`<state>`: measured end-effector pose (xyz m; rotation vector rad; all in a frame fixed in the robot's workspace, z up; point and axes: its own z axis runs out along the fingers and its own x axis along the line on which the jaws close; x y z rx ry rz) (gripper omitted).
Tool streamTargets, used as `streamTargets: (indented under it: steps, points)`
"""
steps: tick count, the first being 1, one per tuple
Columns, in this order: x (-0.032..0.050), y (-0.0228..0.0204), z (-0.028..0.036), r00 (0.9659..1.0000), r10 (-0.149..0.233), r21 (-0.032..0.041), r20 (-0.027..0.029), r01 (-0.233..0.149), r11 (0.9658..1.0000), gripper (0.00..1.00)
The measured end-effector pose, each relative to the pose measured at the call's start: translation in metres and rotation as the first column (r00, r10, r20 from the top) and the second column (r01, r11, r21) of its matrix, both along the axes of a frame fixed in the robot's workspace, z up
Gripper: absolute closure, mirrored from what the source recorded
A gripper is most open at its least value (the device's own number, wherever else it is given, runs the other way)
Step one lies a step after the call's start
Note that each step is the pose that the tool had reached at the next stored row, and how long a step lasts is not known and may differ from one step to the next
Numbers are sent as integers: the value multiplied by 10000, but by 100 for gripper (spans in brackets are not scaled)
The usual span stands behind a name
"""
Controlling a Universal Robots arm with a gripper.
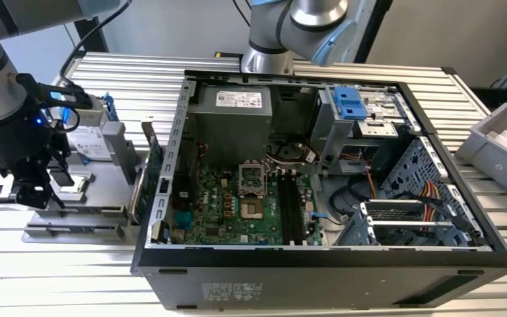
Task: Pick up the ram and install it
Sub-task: 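Pick up the ram and move it above insertion slot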
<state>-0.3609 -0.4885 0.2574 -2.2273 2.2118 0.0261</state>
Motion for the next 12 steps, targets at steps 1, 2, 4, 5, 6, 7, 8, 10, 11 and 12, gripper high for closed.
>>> streamTargets:
  steps: [1,2,4,5,6,7,8,10,11,12]
  points:
    - [0,-2,-10,10000,-12,1,2,12,10000,0]
    - [0,-3,-18,10000,-18,1,2,18,10000,0]
    - [0,-6,-37,10000,-21,1,2,21,10000,0]
    - [1,-8,-46,10000,-20,1,2,20,10000,0]
    - [2,-10,-54,10000,-20,2,2,20,10000,0]
    - [3,-12,-62,10000,-20,0,1,20,10000,0]
    - [4,-16,-69,10000,-20,0,0,20,10000,0]
    - [7,-24,-85,10000,-23,1,2,23,10000,0]
    - [9,-28,-94,10000,-24,2,3,24,10000,0]
    - [11,-33,-102,10000,-26,1,2,26,10000,0]
